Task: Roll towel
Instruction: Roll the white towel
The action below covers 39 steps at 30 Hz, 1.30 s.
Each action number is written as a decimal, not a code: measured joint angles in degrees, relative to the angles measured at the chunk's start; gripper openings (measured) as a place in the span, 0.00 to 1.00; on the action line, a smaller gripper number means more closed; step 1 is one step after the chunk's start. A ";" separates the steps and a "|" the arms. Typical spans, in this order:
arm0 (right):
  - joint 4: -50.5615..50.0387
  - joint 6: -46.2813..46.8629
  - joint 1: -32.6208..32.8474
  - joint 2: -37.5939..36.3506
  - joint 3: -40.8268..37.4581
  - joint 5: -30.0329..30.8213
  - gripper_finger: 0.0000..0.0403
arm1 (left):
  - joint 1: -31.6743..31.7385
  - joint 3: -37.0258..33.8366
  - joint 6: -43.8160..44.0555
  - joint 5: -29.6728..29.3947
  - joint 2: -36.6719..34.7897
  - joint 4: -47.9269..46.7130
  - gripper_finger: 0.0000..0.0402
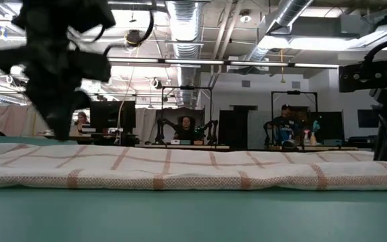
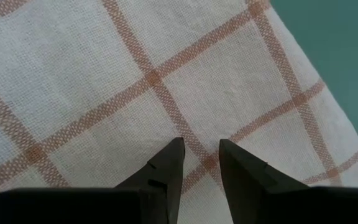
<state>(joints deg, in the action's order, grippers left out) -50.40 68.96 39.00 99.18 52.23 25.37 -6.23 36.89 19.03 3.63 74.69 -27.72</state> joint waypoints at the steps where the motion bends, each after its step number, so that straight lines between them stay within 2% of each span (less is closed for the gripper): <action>1: 0.01 -0.01 0.00 0.00 0.00 -0.01 0.32 | 0.60 -1.34 0.25 0.06 0.01 1.18 0.00; 6: -0.03 -0.01 0.00 0.00 0.00 -0.03 0.32 | 2.43 -6.01 0.50 3.01 0.28 6.99 0.00; 12: -0.06 -0.01 -0.05 0.00 0.00 -0.03 0.32 | 3.44 -8.23 2.22 4.41 0.23 7.70 0.00; 14: -0.08 -0.01 -0.41 0.00 0.00 -0.07 0.32 | 3.37 -8.35 4.74 2.47 0.23 6.07 0.00; 20: -0.10 0.01 -1.00 0.00 0.02 -0.23 0.32 | 1.74 -8.09 14.31 -9.64 0.02 -4.41 0.00; 24: -0.17 0.01 -1.27 0.00 0.04 -0.19 0.32 | -0.39 -8.16 19.75 -16.63 0.15 -7.98 0.00; 30: -0.47 -1.09 -4.05 0.04 0.00 2.58 0.32 | -3.61 -8.35 28.89 -18.57 0.31 -8.39 0.00; 39: -0.53 -9.75 -16.81 0.07 -0.04 3.56 0.32 | -12.73 -8.51 41.93 -19.34 0.34 -10.14 0.00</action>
<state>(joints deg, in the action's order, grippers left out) -50.93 59.21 22.20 99.24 52.19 28.93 -18.97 28.38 60.95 -15.71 75.02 -37.86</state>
